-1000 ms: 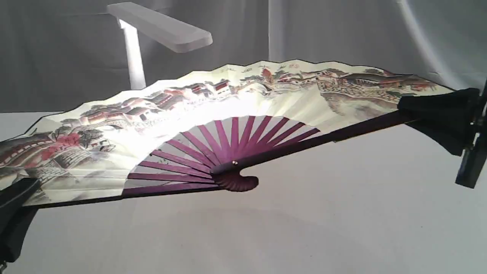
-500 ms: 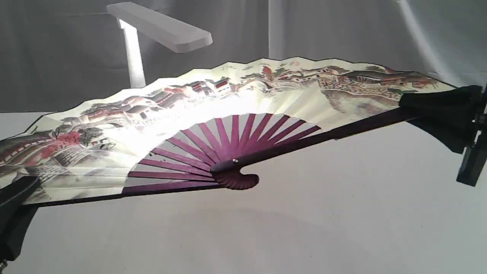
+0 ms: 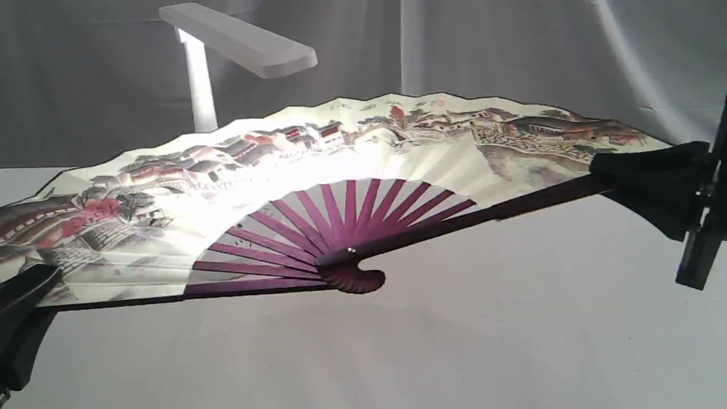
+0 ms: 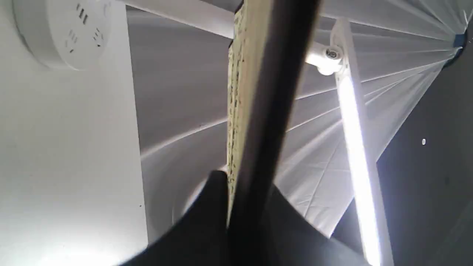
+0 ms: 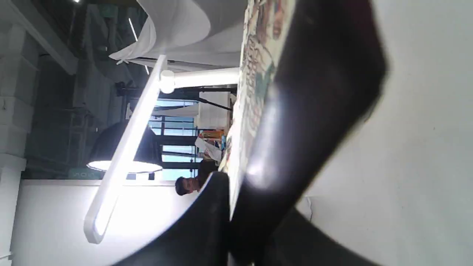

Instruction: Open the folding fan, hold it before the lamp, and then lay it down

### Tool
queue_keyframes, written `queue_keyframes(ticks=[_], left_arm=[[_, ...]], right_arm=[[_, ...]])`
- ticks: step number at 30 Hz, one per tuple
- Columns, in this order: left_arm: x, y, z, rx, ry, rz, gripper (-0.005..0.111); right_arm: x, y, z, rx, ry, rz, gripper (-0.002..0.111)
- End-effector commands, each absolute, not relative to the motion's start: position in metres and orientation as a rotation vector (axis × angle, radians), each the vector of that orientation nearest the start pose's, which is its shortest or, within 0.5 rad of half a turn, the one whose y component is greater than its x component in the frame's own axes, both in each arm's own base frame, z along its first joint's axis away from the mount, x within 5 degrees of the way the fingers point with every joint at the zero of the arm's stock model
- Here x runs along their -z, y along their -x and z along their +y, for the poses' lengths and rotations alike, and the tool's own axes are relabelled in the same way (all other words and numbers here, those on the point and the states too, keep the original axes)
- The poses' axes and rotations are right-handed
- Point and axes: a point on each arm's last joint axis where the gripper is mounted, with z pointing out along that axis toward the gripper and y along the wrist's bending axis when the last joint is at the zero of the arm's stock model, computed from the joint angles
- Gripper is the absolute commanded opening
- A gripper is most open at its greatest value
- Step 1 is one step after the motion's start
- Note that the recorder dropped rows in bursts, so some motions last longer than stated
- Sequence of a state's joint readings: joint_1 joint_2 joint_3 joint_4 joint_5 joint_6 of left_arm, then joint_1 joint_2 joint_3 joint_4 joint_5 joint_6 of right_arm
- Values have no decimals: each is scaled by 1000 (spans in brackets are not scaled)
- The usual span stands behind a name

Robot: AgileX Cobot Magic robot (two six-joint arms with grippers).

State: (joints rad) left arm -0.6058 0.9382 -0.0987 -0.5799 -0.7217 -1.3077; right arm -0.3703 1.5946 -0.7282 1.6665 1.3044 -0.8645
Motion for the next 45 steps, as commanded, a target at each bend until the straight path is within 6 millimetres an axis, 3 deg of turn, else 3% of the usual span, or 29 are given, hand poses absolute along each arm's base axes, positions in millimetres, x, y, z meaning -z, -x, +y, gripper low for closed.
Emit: queue_keyframes(ticks=[1, 11, 20, 23, 31, 45], left_arm=[[-221, -142, -32, 1422, 1411, 1022, 0], [-218, -162, -51, 1376, 1369, 1152, 0], [-203, -178, -64, 1329, 1462, 1254, 0], [-201, -181, -66, 1356, 1514, 1230, 0], [-207, -187, -72, 1390, 1497, 1235, 0], [-205, -184, -88, 1417, 1321, 1464, 0]], right_arm=[[-223, -288, -34, -1529, -694, 1931, 0], [-213, -288, -37, -1435, -708, 2022, 0], [-209, -289, -40, -1375, -750, 2033, 0], [-213, -290, -39, -1413, -750, 2001, 8], [-213, -290, -39, -1420, -748, 1997, 47], [-214, -289, -38, -1442, -748, 1993, 51]])
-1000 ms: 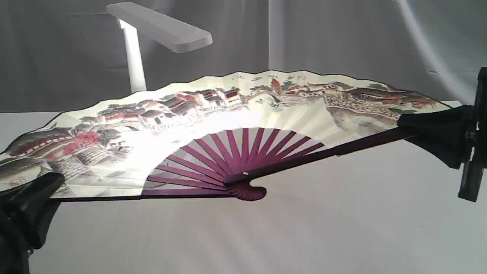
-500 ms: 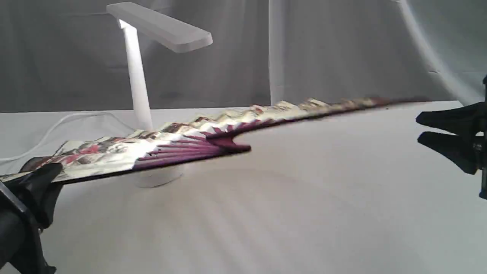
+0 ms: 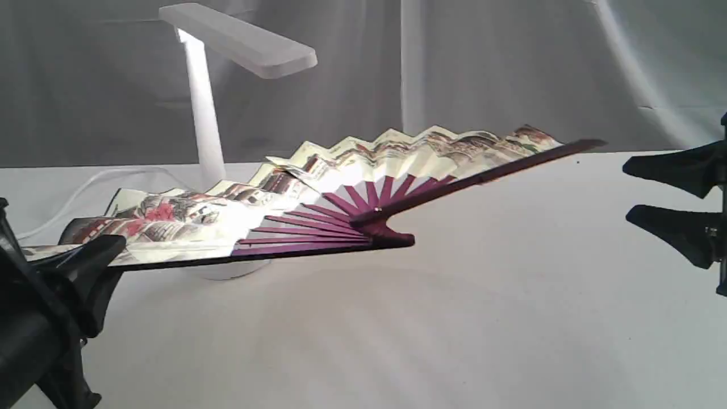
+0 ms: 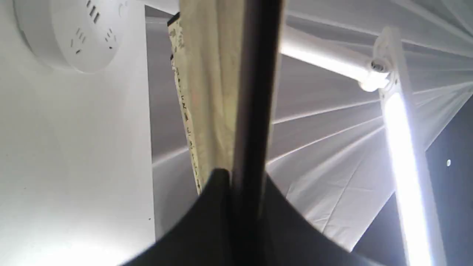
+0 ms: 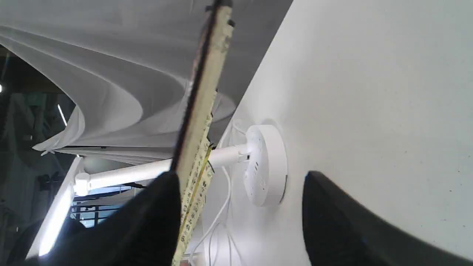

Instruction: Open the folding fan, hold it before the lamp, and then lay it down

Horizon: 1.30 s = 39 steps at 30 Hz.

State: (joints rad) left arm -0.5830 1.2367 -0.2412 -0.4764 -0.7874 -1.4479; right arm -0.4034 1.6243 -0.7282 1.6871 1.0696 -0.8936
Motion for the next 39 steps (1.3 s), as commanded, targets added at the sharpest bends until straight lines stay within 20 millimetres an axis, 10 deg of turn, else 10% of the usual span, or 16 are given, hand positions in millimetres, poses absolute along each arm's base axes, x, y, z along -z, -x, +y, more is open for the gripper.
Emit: queue_keyframes(ticks=[1, 18, 39], left_arm=[[-205, -184, -88, 1412, 1323, 1471, 0], [-176, -197, -106, 1340, 1112, 1642, 0], [-116, -273, -176, 1284, 857, 1919, 0]], right_arm=[[-214, -289, -38, -1449, -744, 1992, 51], [-199, -282, -38, -1280, -631, 2200, 51], [-197, -278, -37, -1176, -398, 2254, 48]])
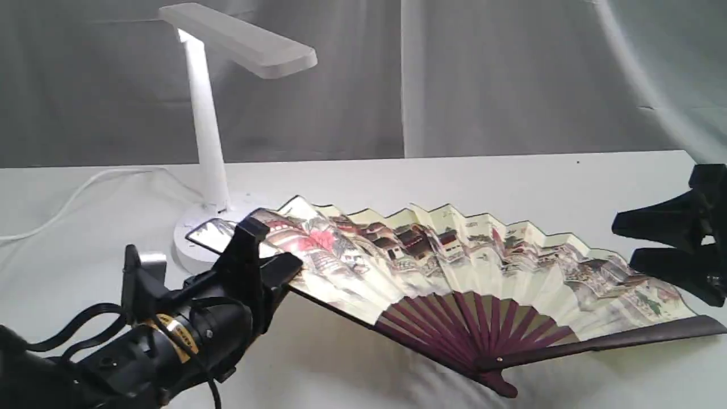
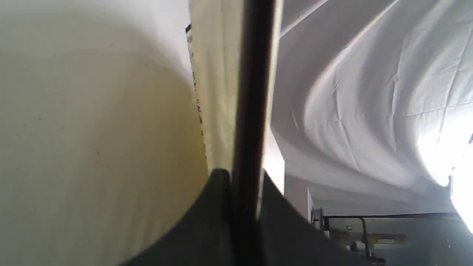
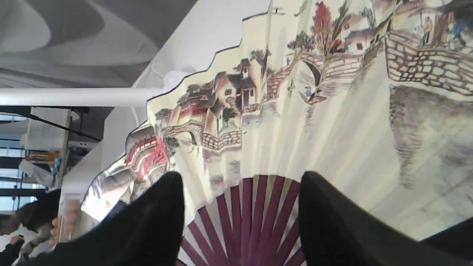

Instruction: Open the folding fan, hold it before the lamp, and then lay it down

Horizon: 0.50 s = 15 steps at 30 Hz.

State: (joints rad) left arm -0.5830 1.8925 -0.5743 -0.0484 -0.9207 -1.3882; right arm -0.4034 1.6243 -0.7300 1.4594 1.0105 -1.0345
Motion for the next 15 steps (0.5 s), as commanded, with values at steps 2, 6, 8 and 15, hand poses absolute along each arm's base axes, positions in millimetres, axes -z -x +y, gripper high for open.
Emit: queue_keyframes(ticks=[2, 6, 8, 15], left_arm=[[-111, -275, -181, 1289, 819, 1948, 0], [-106, -276, -185, 1295, 774, 1984, 8], [-105, -275, -186, 1273, 736, 1997, 18], [-106, -275, -186, 1212, 596, 2016, 64]], right_arm=[[-197, -278, -37, -1176, -398, 2254, 48], [-197, -278, -37, -1176, -396, 2254, 48], [-197, -278, -37, -1175, -395, 2254, 48], [-196, -277, -37, -1166, -374, 2273, 48]])
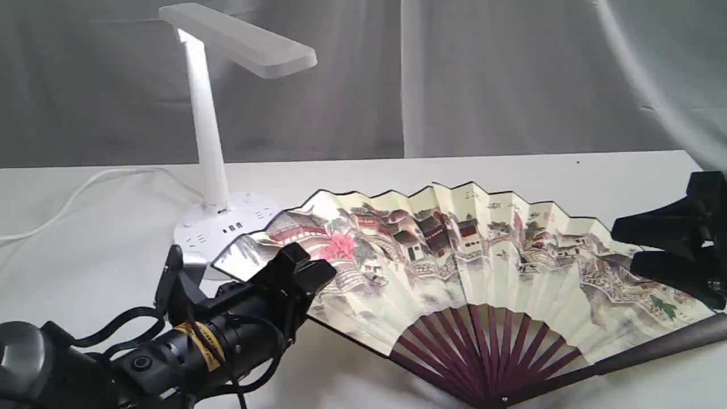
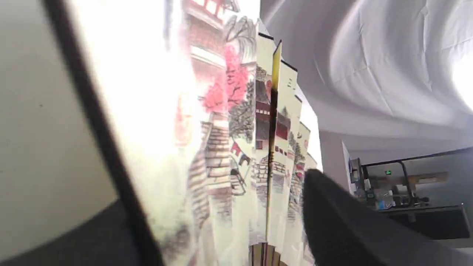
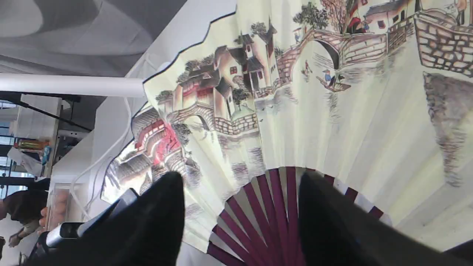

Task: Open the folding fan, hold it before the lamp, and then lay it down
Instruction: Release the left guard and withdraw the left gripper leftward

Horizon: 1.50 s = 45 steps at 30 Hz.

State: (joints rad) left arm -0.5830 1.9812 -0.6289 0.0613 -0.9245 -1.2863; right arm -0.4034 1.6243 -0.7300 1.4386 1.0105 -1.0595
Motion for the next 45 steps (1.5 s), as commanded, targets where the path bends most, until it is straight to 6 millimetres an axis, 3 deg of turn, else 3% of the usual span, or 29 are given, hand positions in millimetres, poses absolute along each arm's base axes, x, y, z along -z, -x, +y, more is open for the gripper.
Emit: queue_keyframes(ticks=[1, 5, 12, 22, 27, 30, 33, 38, 41, 45], left_arm=[[-106, -275, -186, 1197, 577, 2019, 68], [-106, -277, -179, 1149, 527, 2065, 76], [-111, -279, -162, 1029, 431, 2205, 75], [-138, -271, -131, 711, 257, 2391, 71], [-165, -262, -121, 568, 132, 2391, 71], [-180, -255, -109, 442, 158, 2406, 69], [-194, -245, -94, 280, 179, 2427, 58], [-214, -231, -77, 109, 143, 2430, 22], [-223, -225, -72, 54, 88, 2417, 3], [-228, -219, -66, -6, 84, 2426, 0]], right_arm=[[-196, -276, -37, -1157, -370, 2281, 48], [-194, -276, -37, -1139, -365, 2297, 48], [-194, -276, -37, -1139, -367, 2296, 48], [-192, -275, -37, -1128, -338, 2323, 48], [-189, -274, -14, -1142, -189, 2403, 39], [-185, -273, 4, -1103, -74, 2469, 32], [-179, -273, 17, -1013, -24, 2549, 30], [-180, -276, 28, -893, 31, 2684, 29], [-187, -281, 31, -701, 110, 2836, 27], [-202, -288, 32, -450, 122, 2933, 27]])
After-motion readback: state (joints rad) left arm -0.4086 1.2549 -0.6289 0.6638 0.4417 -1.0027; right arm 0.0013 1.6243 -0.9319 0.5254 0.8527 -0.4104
